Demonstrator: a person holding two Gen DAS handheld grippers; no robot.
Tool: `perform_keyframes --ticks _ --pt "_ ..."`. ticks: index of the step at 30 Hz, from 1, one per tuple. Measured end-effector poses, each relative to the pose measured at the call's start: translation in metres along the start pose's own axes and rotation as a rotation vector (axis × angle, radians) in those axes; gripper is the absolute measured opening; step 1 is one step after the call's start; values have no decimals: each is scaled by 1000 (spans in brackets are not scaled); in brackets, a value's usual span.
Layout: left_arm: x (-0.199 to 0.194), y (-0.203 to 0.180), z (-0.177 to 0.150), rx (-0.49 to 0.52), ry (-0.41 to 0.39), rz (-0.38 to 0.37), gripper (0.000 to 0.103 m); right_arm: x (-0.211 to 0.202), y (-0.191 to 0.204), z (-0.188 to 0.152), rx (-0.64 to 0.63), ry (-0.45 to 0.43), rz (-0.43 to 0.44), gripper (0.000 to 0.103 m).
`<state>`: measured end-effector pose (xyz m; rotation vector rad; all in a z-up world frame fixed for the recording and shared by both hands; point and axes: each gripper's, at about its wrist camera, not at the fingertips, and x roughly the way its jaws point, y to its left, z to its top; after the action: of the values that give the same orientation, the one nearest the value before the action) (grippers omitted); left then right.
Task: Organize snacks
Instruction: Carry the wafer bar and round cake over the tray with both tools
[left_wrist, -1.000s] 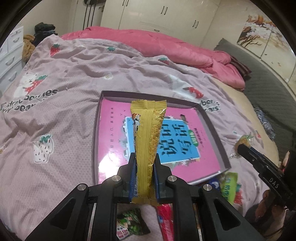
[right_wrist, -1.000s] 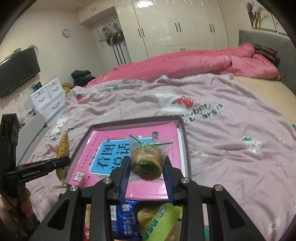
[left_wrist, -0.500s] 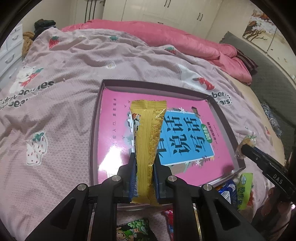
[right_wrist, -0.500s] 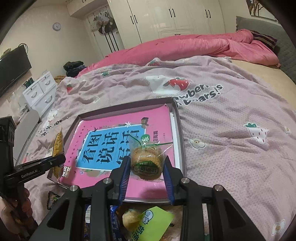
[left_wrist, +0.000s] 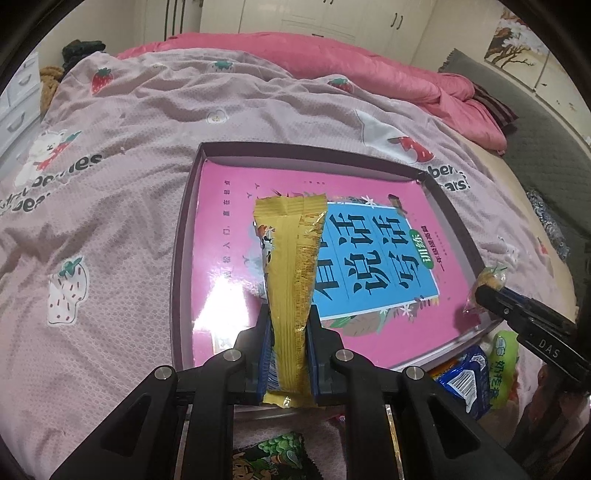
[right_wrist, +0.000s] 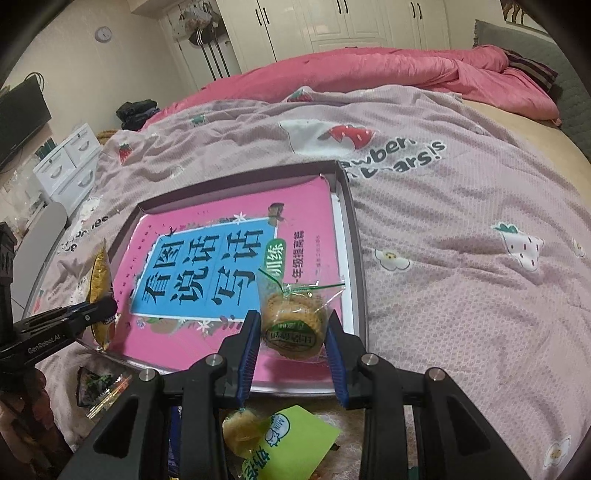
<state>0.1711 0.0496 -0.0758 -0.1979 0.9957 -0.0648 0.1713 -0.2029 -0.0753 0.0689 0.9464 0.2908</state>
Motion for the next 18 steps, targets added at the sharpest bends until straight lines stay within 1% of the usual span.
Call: perform_keyframes --ticks 11,18 --pt "5 7 4 -18 -14 -16 17 7 2 -4 -13 40 -16 35" --pt "8 7 4 -15 -16 -15 17 11 -4 -5 11 54 -16 35"
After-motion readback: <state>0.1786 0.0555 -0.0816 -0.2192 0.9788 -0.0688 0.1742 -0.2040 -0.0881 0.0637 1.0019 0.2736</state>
